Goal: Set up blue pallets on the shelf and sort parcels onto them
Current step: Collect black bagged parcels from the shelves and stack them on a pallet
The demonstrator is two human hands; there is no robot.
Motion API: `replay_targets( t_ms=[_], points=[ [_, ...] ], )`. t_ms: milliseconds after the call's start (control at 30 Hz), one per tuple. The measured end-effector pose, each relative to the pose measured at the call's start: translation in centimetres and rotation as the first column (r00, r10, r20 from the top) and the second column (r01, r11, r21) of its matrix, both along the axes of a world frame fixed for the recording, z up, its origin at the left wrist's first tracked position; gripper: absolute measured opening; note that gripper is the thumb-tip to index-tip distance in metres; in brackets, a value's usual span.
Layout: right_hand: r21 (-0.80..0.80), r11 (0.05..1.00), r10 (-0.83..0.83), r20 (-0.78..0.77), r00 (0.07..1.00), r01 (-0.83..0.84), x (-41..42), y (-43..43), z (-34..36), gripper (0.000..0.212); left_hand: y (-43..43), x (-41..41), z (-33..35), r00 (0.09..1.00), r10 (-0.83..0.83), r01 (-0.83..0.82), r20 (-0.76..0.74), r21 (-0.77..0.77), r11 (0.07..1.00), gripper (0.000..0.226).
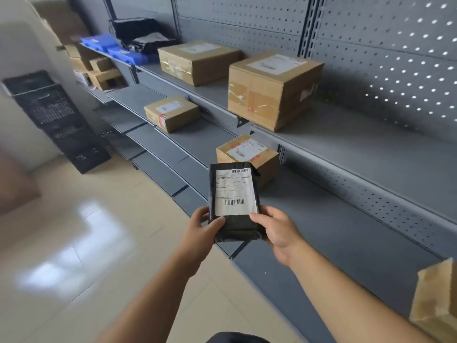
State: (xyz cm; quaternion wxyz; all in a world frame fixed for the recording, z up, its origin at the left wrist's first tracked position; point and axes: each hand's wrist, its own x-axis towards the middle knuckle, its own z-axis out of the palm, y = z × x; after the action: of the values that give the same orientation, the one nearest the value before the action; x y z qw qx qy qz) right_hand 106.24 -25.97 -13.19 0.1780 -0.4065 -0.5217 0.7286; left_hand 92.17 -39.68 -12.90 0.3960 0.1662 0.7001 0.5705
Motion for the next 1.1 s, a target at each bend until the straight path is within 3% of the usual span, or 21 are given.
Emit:
replay_targets(
  t_ms=[233,567,900,1100],
  points=[
    [0.048,0.982,0.183,-0.058,0.981,-0.18,-14.6,-5.9,3.7,0.022,-8.5,-11.0,3.9,0.97,0.23,-0.226,-0.073,0.057,0.972,0.059],
    [0.024,0.942,0.334,-0.186,0.924,-0.336,-30.8,-14.1,7.7,0.023,-17.5,-24.4,6.7,0.906,0.414,-0.399,-0.09,0.143,0.906,0.053],
    [-0.027,0.897,0.42,-0.262,0.869,-0.441,-45.3,-12.6,8.3,0.021,-16.8,-36.6,7.3,0.83,0.549,-0.531,-0.098,0.164,0.832,0.053],
    [0.022,0.869,0.48,-0.271,0.834,-0.494,-56.0,-8.2,8.6,0.021,-12.6,-45.8,8.0,0.777,0.618,-0.596,-0.119,0.173,0.784,0.05]
  ],
)
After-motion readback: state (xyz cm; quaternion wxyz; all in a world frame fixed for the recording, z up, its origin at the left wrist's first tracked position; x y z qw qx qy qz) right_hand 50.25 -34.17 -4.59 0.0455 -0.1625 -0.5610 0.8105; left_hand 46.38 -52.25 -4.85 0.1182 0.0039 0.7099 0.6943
